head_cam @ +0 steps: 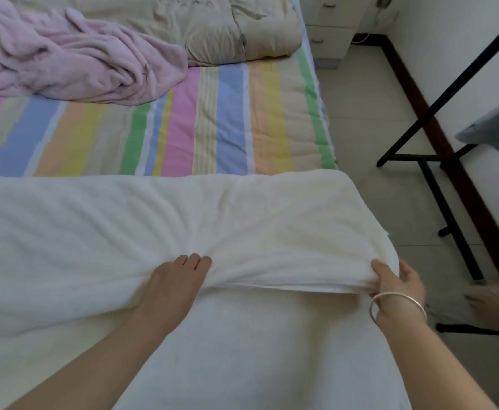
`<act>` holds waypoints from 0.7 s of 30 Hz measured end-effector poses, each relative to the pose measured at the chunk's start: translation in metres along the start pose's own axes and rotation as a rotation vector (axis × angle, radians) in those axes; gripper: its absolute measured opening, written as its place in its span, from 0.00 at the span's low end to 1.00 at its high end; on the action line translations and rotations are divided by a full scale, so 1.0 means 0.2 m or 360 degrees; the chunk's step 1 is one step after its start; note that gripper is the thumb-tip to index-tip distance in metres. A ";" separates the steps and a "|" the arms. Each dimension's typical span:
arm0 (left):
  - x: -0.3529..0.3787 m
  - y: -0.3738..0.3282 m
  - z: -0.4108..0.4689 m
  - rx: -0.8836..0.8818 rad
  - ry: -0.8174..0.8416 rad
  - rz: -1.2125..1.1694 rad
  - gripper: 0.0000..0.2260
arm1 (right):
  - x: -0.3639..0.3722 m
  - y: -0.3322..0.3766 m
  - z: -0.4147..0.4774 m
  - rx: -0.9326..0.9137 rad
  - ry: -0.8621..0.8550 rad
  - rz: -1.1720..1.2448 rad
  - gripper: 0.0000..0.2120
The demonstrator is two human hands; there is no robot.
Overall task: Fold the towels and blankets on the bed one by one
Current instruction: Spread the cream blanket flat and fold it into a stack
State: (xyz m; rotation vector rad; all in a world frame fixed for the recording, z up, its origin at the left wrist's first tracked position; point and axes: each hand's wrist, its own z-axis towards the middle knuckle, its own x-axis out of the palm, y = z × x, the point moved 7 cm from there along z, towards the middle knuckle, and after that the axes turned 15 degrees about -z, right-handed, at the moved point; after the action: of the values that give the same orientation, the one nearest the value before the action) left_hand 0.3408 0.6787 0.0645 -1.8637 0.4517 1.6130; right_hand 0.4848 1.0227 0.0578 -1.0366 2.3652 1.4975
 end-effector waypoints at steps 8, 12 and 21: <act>0.04 0.05 -0.18 -0.0008 0.0232 -0.0337 0.37 | 0.02 -0.10 0.01 0.0198 0.0415 -0.0664 0.17; 0.13 -0.04 -0.17 0.0006 0.0352 -0.0295 0.41 | 0.17 0.14 0.24 -0.0095 0.0434 -0.0912 0.31; 0.19 -0.34 0.04 0.0234 0.0207 -0.0379 0.37 | 0.55 0.60 0.52 -0.0548 0.0528 -0.1164 0.27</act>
State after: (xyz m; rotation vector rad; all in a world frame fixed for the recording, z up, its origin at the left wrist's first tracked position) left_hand 0.3852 0.7406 0.0425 -1.8409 0.3766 1.2737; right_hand 0.3040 1.0899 0.0425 -2.0749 1.5778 1.5150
